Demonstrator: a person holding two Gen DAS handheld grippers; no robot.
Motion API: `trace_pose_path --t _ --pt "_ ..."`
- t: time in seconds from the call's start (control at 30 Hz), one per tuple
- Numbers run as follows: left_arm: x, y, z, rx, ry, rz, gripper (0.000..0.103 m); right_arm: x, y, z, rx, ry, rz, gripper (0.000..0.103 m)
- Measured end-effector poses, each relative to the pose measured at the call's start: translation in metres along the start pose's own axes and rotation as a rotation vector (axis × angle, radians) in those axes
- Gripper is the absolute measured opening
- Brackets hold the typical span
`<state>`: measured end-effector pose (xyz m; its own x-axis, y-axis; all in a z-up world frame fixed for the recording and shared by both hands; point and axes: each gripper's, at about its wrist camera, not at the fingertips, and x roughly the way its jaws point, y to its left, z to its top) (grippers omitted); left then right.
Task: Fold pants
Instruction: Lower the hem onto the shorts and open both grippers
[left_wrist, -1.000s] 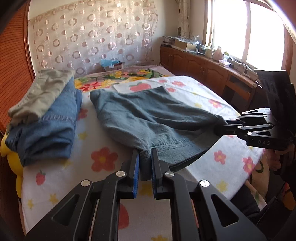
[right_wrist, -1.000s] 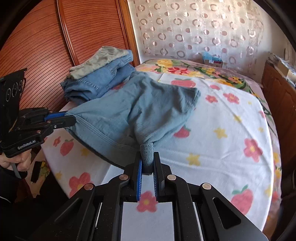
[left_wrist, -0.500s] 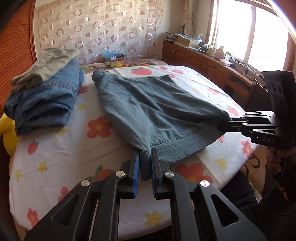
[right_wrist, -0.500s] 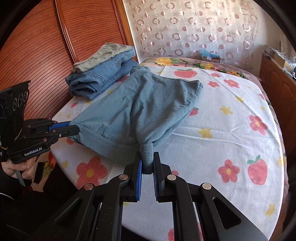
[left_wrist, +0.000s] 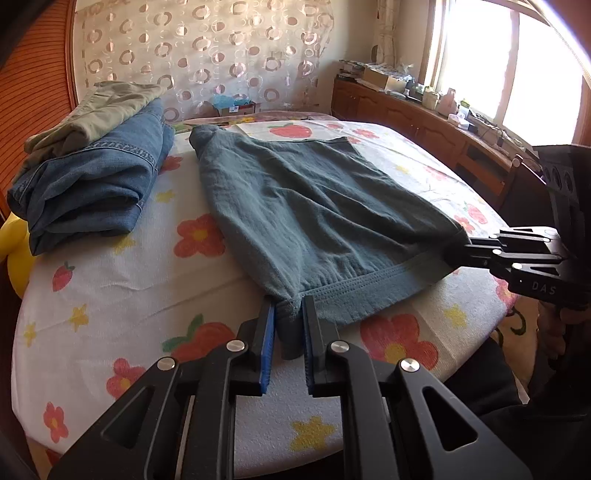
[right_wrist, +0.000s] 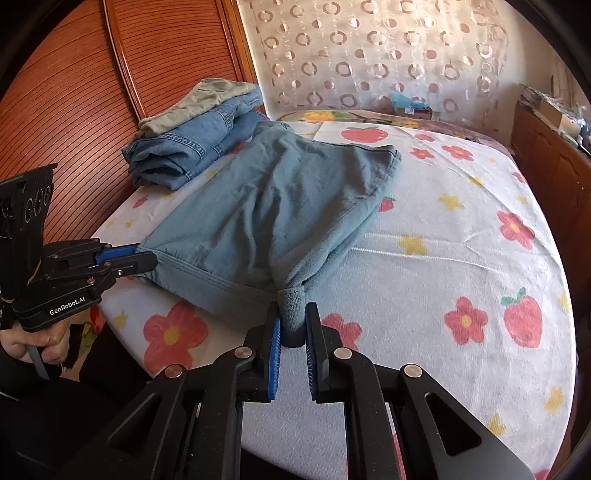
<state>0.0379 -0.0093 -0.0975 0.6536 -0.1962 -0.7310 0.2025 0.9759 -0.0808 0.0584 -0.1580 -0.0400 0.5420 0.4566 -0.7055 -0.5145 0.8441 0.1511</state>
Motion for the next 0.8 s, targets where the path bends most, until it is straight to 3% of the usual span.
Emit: trace_pose_path --t 0.17,0.27,0.33,0.4,0.43,0.5,0.53,0.67,0.8 --pt "-0.001 0.001 0.0 -0.004 0.008 0.0 0.017 -0.002 -0.001 -0.002 0.001 -0.003 -0.001 0.012" --pt "-0.003 0.001 0.001 0.0 0.008 0.008 0.025 -0.005 -0.002 -0.003 0.003 -0.007 -0.005 0.013" --pt "-0.006 0.001 0.003 0.005 0.002 0.019 0.034 -0.007 -0.003 -0.004 0.008 -0.008 -0.006 0.014" --pt "-0.012 0.003 0.005 0.002 -0.022 0.016 0.05 -0.009 -0.003 -0.004 0.01 -0.007 -0.008 0.014" --pt "-0.013 0.004 0.006 -0.002 -0.028 0.016 0.052 -0.01 -0.003 -0.004 0.008 -0.006 -0.01 0.014" --pt "-0.016 0.008 0.009 -0.01 -0.039 0.024 0.074 -0.013 -0.003 -0.004 0.007 -0.011 -0.017 0.018" --pt "-0.017 0.011 0.011 -0.021 -0.052 0.023 0.079 -0.015 -0.003 -0.004 0.007 -0.014 -0.016 0.02" --pt "-0.013 0.018 0.014 -0.045 -0.054 0.031 0.079 -0.023 -0.005 -0.004 0.014 -0.031 -0.027 0.032" --pt "-0.005 0.021 0.011 -0.048 -0.044 0.05 0.079 -0.026 -0.006 -0.004 0.01 -0.05 -0.04 0.035"
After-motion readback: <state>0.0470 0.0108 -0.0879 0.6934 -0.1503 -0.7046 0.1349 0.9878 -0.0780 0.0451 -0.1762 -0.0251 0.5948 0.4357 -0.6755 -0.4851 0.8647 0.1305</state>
